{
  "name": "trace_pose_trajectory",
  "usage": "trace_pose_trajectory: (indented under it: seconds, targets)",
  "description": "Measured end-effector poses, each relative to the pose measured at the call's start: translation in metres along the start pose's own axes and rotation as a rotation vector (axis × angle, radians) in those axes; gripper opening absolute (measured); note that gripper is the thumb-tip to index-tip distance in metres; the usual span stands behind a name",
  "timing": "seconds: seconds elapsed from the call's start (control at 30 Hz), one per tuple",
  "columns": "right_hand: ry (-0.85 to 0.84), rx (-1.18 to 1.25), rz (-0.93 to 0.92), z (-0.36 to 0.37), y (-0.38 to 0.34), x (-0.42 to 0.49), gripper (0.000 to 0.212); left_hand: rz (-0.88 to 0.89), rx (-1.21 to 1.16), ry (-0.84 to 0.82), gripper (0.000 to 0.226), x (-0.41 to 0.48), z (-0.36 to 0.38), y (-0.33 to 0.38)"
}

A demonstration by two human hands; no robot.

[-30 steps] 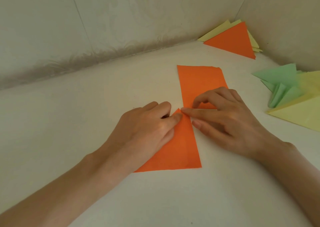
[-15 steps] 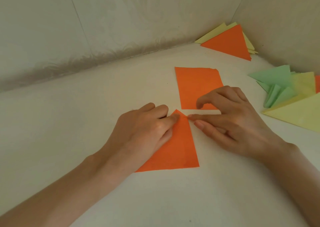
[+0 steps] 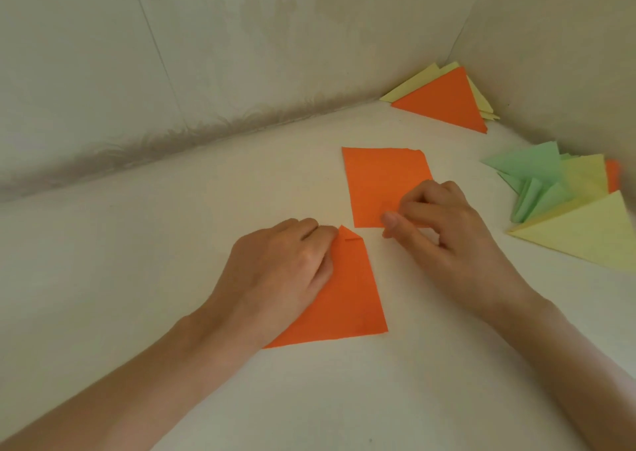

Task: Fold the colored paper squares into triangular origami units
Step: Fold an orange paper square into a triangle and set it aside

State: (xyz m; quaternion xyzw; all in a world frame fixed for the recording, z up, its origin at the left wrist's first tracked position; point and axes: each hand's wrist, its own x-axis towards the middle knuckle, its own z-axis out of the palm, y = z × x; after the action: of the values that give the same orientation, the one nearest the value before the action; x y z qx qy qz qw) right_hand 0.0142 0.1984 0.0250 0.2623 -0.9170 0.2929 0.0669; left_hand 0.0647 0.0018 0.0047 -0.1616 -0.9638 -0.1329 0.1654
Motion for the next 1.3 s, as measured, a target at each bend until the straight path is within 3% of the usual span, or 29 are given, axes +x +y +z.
trace_pose_trajectory:
  seconds: [0.07,0.2,0.3,0.43,0.57,0.7,0.87,1.07,1.3]
  targets:
    - [-0.077,-0.109,0.118,0.009,-0.015,-0.009,0.049,-0.069,-0.002,0.008,0.034,0.000,0.001,-0.001]
    - [-0.061,-0.232,0.087,0.025,-0.038,-0.023,0.036,-0.147,-0.091,-0.018,0.037,0.002,-0.005,0.002]
    - [-0.160,-0.103,0.110,0.020,-0.038,-0.022,0.029,-0.174,-0.205,-0.020,0.040,0.006,-0.007,-0.003]
    - [-0.190,0.058,0.094,0.018,-0.038,-0.016,0.026,-0.122,-0.283,-0.064,0.020,0.012,-0.005,-0.018]
    - [-0.159,0.237,0.064,0.020,-0.036,-0.014,0.032,-0.071,-0.433,-0.165,0.006,0.015,-0.009,-0.032]
    - [-0.072,0.297,0.033,0.021,-0.028,-0.010,0.033,-0.033,-0.573,-0.256,0.009,0.019,-0.018,-0.042]
    - [-0.088,0.108,-0.096,0.021,-0.015,-0.005,0.018,0.030,-0.595,-0.320,0.017,0.017,-0.020,-0.047]
    - [-0.176,-0.039,-0.276,0.013,-0.005,-0.003,0.018,0.085,-0.576,-0.338,0.018,0.013,-0.022,-0.048]
    - [-0.209,-0.181,-0.463,0.004,0.002,-0.005,0.037,0.201,-0.429,-0.273,0.021,0.005,-0.021,-0.045]
